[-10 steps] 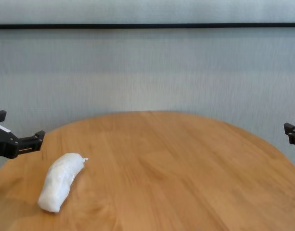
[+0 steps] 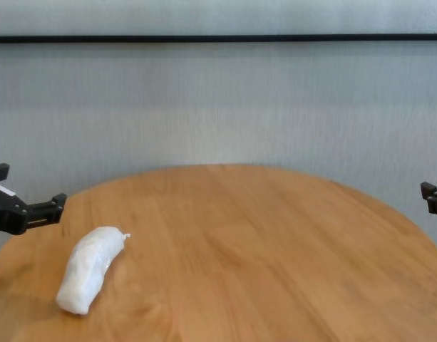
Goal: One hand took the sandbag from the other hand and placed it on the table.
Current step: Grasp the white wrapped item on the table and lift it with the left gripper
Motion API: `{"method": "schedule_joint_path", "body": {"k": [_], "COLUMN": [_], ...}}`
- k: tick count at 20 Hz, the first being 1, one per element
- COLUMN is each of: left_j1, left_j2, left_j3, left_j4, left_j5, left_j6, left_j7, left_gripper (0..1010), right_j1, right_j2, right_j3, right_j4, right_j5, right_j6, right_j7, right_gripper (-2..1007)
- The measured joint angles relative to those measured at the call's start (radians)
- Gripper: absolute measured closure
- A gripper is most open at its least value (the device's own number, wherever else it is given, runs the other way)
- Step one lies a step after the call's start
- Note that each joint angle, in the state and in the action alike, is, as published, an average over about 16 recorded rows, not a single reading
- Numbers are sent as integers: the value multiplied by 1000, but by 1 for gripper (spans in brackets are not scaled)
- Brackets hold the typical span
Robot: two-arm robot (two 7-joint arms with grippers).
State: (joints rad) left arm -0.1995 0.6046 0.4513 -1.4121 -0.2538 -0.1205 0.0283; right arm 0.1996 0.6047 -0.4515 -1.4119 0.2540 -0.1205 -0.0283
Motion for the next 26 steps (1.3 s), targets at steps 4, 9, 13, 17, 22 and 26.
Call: {"method": "schedule_joint_path", "body": {"k": [4,9,13,17,22,26], "left_j1": [0,0,0,0,0,0], "left_j2": [0,0,0,0,0,0], "left_j3": [0,0,0,0,0,0], "left_j4": [0,0,0,0,0,0], "left_j5": [0,0,0,0,0,0], "left_j6": [0,0,0,0,0,0], "left_j7": [0,0,0,0,0,0], "left_gripper": [8,8,8,8,8,8], "right_j1": [0,0,0,0,0,0], "right_j2": [0,0,0,0,0,0], "right_j3": [0,0,0,0,0,0], "right_j4": [0,0,0,0,0,0], "right_j5": [0,0,0,0,0,0], "right_j6": [0,0,0,0,0,0], "right_j7": [0,0,0,0,0,0], "right_gripper": [4,4,4,4,4,4]}}
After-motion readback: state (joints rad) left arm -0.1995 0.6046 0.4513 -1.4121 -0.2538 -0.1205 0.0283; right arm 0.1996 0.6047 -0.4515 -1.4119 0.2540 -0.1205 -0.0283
